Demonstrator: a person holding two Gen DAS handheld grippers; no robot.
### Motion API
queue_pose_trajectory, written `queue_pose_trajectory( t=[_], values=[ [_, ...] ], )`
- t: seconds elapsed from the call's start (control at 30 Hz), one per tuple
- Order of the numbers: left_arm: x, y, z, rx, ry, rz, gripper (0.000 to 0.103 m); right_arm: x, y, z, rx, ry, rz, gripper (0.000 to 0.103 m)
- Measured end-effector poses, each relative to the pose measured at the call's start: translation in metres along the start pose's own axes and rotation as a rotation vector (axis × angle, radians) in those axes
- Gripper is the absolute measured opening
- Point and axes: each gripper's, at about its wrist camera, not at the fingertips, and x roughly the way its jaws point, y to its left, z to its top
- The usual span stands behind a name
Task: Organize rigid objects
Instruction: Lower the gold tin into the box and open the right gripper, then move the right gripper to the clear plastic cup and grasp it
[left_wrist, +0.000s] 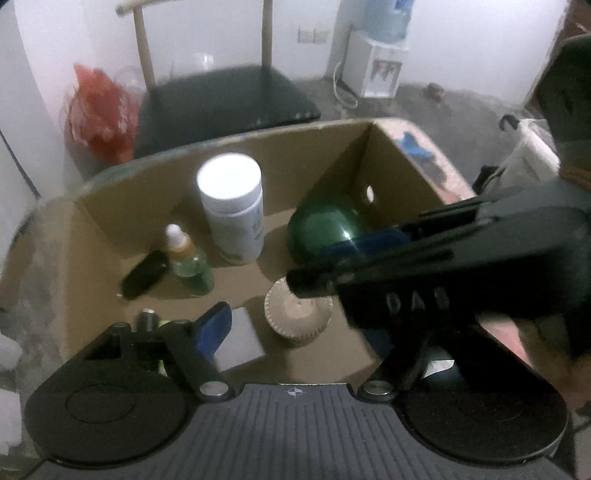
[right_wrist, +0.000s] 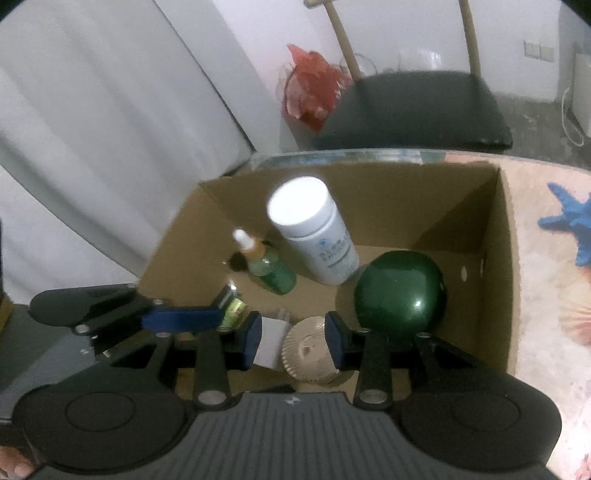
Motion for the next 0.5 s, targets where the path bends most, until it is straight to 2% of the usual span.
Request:
queue_pose_trajectory(
  t=[0.23, 0.37, 0.5],
  values=[
    [-0.067, -0.007, -0.038, 0.047, -0.156, 0.001, 0.080, -0.044, 0.020, -0.025, -0.017, -0.081, 0.047, 0.041],
    [-0.104, -0.006, -0.071, 0.052, -0.244, 0.002, 0.084, -0.077, 0.035, -0.049, -0.033, -0.143, 0.082, 0.041],
    [-0.123, -0.001, -0.112, 0.033, -0.299, 0.012, 0.092, -0.107, 0.054, -0.081, -0.079, -0.203, 0.120, 0.041]
  ],
)
